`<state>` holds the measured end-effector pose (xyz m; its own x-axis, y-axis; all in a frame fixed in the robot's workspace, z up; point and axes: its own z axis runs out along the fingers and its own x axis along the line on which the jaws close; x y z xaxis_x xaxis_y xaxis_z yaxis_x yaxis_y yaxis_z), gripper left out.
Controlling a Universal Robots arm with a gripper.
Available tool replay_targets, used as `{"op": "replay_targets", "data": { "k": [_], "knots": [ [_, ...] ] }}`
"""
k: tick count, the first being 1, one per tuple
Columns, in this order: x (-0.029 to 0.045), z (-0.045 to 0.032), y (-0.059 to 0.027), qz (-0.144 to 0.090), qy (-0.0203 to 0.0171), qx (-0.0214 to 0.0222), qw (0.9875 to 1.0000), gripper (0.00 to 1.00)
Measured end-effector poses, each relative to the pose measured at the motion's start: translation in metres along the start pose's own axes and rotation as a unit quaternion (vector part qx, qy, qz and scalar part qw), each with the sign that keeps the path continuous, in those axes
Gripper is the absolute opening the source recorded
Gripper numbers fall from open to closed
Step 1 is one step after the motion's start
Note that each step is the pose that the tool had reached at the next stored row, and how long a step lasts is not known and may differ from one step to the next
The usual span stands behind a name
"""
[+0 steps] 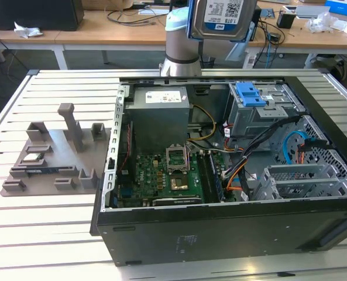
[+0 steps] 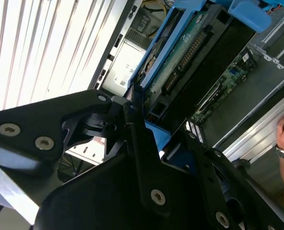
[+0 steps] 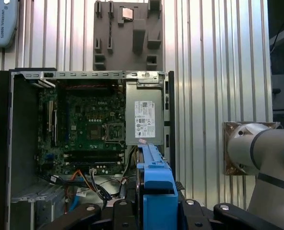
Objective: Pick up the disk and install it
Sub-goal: 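Pick up the disk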
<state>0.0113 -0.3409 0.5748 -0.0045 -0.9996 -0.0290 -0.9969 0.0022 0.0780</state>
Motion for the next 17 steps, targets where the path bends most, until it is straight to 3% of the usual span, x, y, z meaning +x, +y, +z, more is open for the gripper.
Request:
{"op": "replay_targets", "data": {
  "k": [10,13,17],
  "knots": [
    [0.0082,-0.0007,-0.0107,0.0,0.0,-0.0007,1.0,0.37],
    [0.025,-0.0019,-0.0276,0.0,0.0,-0.0017,1.0,0.37],
    [0.0284,-0.0021,-0.0309,0.0,0.0,-0.0019,1.0,0.37]
  ]
}}
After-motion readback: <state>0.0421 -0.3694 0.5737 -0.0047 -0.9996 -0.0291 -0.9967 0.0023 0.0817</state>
